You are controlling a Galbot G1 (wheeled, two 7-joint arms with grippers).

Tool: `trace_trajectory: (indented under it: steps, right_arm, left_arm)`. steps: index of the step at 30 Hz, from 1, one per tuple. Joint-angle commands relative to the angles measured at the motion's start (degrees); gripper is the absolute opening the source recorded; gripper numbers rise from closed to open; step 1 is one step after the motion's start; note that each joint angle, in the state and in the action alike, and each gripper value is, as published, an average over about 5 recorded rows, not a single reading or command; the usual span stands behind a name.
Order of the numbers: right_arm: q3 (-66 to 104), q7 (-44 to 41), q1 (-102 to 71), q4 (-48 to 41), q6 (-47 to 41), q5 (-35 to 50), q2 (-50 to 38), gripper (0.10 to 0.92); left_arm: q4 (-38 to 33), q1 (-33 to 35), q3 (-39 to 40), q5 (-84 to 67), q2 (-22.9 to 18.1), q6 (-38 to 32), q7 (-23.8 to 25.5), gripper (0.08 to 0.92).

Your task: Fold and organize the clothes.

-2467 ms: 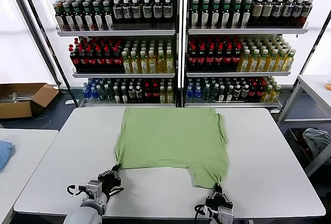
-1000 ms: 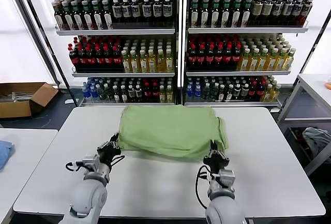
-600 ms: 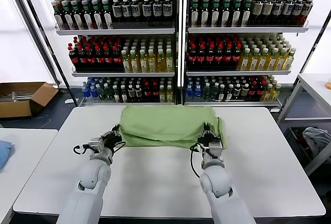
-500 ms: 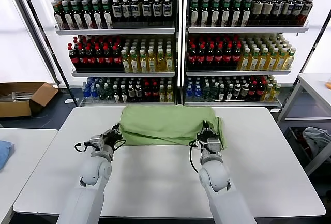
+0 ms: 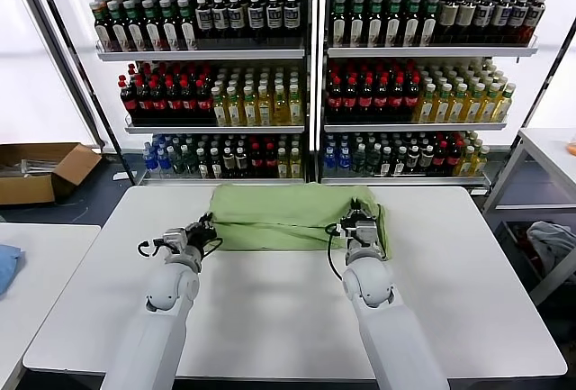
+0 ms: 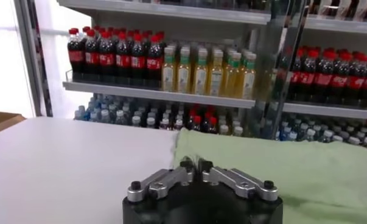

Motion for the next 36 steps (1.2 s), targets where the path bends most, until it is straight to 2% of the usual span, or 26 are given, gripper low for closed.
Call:
trace_trajectory:
  steps: [1, 6, 12, 17, 21, 33, 36]
  right_arm:
    - [0.27, -0.33, 1.07, -1.35, -2.22, 2.36, 0.65, 0.362]
    - [0.52, 2.51, -0.4, 4.21, -2.23, 6.7, 0.85, 0.51]
    - [1.5, 6.52, -9.18, 16.02, -5.66, 4.72, -0.49, 0.692]
    - [2.36, 8.4, -15.56, 20.62, -7.44, 3.52, -2.21, 0.807]
    - [3.01, 9.17, -16.68, 20.54, -8.13, 3.8, -3.27, 0.821]
    - [4.09, 9.63, -15.27, 15.04, -8.21, 4.96, -3.26, 0.82]
    - [4.33, 9.98, -14.63, 13.29, -8.05, 5.35, -2.8, 0.783]
  left_arm:
    - [-0.27, -0.26, 0.1, 0.16, -0.05, 0.35, -0.16, 0.304]
    - [-4.22, 1.91, -0.67, -0.02, 0.47, 2.86, -1.14, 0.451]
    - [-11.88, 7.05, -1.43, 1.62, 1.87, 6.66, -1.71, 0.633]
    - [-13.3, 9.37, -1.37, 5.07, 2.2, 6.95, -1.17, 0.767]
    - [-12.31, 9.27, -1.38, 6.16, 1.91, 7.15, -1.08, 0.818]
    - [-6.93, 7.35, -0.88, 7.64, 2.54, 7.36, -0.67, 0.823]
    - [-5.48, 6.92, -0.73, 8.14, 2.65, 7.31, -0.57, 0.823]
